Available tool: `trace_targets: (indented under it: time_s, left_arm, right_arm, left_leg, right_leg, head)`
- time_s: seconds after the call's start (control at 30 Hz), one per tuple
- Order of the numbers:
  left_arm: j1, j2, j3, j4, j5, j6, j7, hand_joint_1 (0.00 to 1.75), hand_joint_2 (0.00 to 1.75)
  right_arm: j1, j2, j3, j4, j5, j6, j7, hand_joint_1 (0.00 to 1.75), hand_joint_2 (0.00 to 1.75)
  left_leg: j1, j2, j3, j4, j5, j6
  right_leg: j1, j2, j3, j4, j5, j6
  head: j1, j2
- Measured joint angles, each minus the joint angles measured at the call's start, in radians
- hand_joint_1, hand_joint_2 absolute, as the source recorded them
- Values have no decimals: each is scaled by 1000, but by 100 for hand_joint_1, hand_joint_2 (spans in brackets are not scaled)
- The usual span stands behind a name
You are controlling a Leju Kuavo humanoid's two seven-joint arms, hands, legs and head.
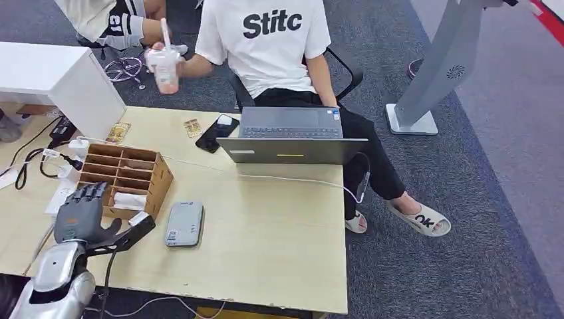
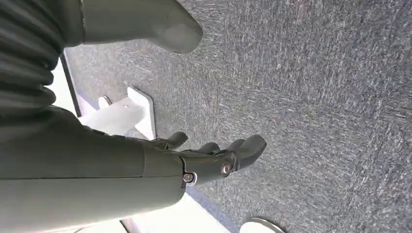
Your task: Pass the card to the sensor for recognition and then transmit it.
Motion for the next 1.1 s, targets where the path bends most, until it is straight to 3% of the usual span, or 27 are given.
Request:
trace_targets:
  time_s: [0.2, 0.33, 0.37, 0.4, 0.43, 0.5, 1.1]
  left_arm:
    - [-2, -4, 2, 0, -3, 0, -1, 42, 175]
    - [-6, -5, 3, 0, -2, 1, -3, 56, 175]
    - [-8, -5, 3, 0, -2, 1, -3, 66, 175]
    - [-10, -5, 3, 0, -2, 1, -3, 108, 175]
    - [-12, -6, 3, 0, -2, 1, -3, 126, 175]
    - [-17, -7, 4, 0, -3, 4, -5, 145, 175]
    - [-48, -26, 4, 54, -15, 8, -37, 154, 175]
  right_arm:
    - [0, 0, -1, 0, 2, -2, 2, 0, 175]
    - [0, 0, -3, 0, 7, -2, 3, 0, 175]
    - [0, 0, -4, 0, 8, -2, 3, 0, 175]
    - [0, 0, -5, 0, 8, -2, 3, 0, 175]
    - [0, 0, -5, 0, 9, -2, 3, 0, 175]
    - [0, 0, -5, 0, 10, -2, 3, 0, 175]
    - [0, 0, -5, 0, 20, 8, 16, 0, 175]
  left_leg:
    - [0, 0, 0, 0, 0, 0]
    - [0, 0, 0, 0, 0, 0]
    - [0, 0, 0, 0, 0, 0]
    - [0, 0, 0, 0, 0, 0]
    - [0, 0, 0, 0, 0, 0]
    - [0, 0, 0, 0, 0, 0]
    - [0, 0, 0, 0, 0, 0]
  right_leg:
    - [0, 0, 0, 0, 0, 0]
    - [0, 0, 0, 0, 0, 0]
    - [0, 0, 0, 0, 0, 0]
    - [0, 0, 0, 0, 0, 0]
    - [0, 0, 0, 0, 0, 0]
    - [0, 0, 0, 0, 0, 0]
    - [0, 0, 0, 0, 0, 0]
  head:
    - [0, 0]
    - [0, 0]
    - [0, 0]
    - [0, 0]
    - [0, 0]
    - [0, 0]
    - [0, 0]
